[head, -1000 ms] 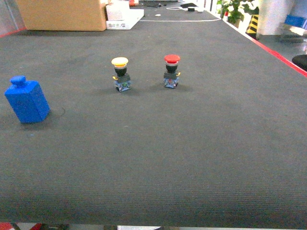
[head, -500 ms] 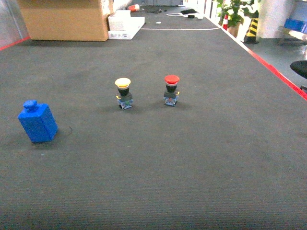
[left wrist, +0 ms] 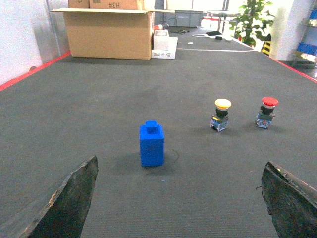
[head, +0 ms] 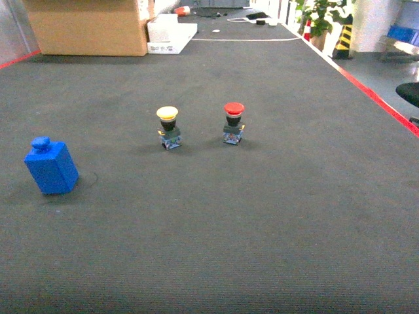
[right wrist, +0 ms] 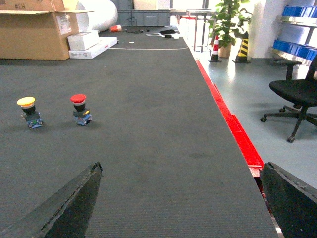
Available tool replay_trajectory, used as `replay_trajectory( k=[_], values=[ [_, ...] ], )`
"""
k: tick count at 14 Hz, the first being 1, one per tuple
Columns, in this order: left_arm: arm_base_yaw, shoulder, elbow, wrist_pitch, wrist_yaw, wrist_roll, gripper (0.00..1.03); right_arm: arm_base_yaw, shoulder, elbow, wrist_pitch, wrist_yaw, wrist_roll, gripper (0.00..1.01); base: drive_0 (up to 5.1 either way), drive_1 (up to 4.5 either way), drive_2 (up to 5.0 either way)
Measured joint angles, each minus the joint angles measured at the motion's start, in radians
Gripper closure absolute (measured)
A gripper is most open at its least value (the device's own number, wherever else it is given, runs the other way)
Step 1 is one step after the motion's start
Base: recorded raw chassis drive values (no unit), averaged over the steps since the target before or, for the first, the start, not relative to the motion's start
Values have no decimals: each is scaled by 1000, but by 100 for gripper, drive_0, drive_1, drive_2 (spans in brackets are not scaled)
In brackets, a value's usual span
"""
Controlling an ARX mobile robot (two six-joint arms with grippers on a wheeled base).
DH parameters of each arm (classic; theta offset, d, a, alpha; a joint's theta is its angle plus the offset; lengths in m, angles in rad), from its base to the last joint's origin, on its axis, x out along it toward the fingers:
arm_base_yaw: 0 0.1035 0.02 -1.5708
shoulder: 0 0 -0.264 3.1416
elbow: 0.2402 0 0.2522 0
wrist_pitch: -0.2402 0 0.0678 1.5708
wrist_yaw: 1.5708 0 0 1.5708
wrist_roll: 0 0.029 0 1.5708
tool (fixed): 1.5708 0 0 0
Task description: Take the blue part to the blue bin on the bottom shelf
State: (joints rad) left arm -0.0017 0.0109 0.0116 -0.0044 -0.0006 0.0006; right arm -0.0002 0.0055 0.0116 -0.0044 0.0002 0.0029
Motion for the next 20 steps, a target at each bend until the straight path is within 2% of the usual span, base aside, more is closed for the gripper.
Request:
replay_trajectory(
  k=[11, 12, 13, 14, 15, 16, 18, 19, 20],
  values=[
    [0, 0, 0, 0, 0, 0, 5, 0, 0, 0, 0, 0, 0, 3, 0, 0, 0],
    [-28, 10, 6, -34, -84, -14, 5, 0, 0, 0, 0, 0, 0, 3, 0, 0, 0],
    [-127, 76, 8, -18, -278, -45, 5, 0, 0, 0, -1, 0, 0, 3, 0, 0, 0],
    [-160, 133, 3, 30, -398, -65, 5, 0, 0, 0, 0, -1, 0, 3, 0, 0, 0],
    [-142, 216, 0, 147, -425, -75, 5, 0, 0, 0, -1, 0, 0, 3, 0, 0, 0],
    [-108, 357, 0, 309, -378, -81, 5, 0, 0, 0, 0, -1, 0, 3, 0, 0, 0],
    [-42, 787, 11, 721, -263, -79, 5, 0, 0, 0, 0, 0, 0, 3, 0, 0, 0],
    [-31, 1019, 54, 912, -225, -79, 5, 0, 0, 0, 0, 0, 0, 3, 0, 0, 0],
    [-38, 1230, 115, 1077, -216, -71, 5, 0, 0, 0, 0, 0, 0, 3, 0, 0, 0]
  ],
)
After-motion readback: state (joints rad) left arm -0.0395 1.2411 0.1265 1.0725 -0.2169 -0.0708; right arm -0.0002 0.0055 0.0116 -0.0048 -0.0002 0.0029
